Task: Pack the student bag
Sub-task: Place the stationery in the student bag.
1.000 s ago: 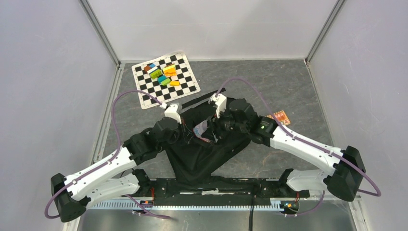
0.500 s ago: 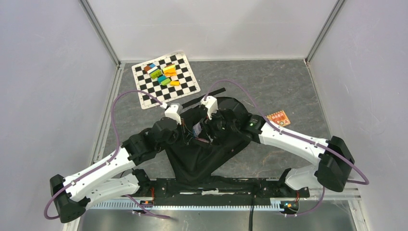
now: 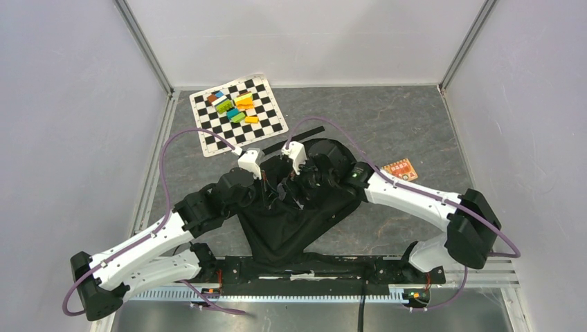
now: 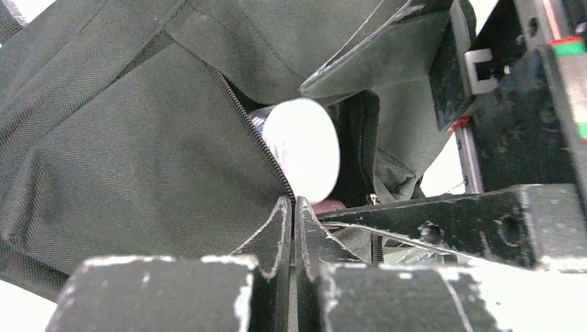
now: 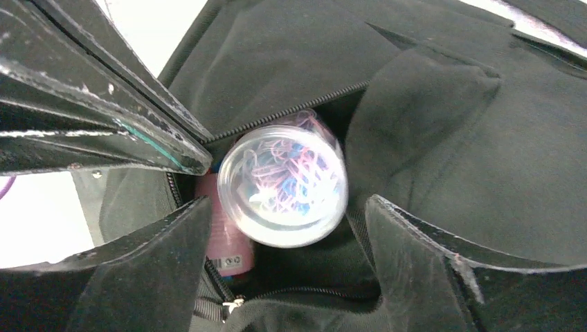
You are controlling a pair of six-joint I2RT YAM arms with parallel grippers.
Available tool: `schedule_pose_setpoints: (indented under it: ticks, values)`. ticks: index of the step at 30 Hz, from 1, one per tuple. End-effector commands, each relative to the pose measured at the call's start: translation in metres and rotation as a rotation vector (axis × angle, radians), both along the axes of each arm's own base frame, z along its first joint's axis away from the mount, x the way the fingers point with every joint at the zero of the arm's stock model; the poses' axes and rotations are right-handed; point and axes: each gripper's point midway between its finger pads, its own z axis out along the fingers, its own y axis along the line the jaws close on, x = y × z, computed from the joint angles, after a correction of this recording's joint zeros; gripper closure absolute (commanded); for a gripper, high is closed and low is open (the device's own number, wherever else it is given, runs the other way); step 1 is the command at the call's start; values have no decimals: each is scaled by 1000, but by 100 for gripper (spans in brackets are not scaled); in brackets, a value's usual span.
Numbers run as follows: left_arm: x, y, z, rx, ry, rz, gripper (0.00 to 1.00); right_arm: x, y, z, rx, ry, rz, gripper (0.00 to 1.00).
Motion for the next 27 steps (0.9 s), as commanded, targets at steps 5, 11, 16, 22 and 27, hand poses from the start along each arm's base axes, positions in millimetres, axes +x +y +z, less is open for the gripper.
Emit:
schedule_pose_setpoints:
  ticks: [5, 11, 16, 22, 27]
  values:
    - [7, -4, 35, -55, -82, -5, 98, 10, -11, 43, 64, -141, -81, 7]
    - [7, -3, 38, -65, -88, 3, 98, 15, -19, 44, 71, -151, -143, 19]
    - [7, -1, 43, -67, -97, 4, 98, 23, -27, 48, 86, -175, -226, 36]
    - [8, -2, 47, -76, -104, 4, 98, 21, -3, 41, 144, -110, -183, 59]
    - [8, -6, 48, -78, -98, -9, 98, 31, 9, 27, 133, -105, -188, 68]
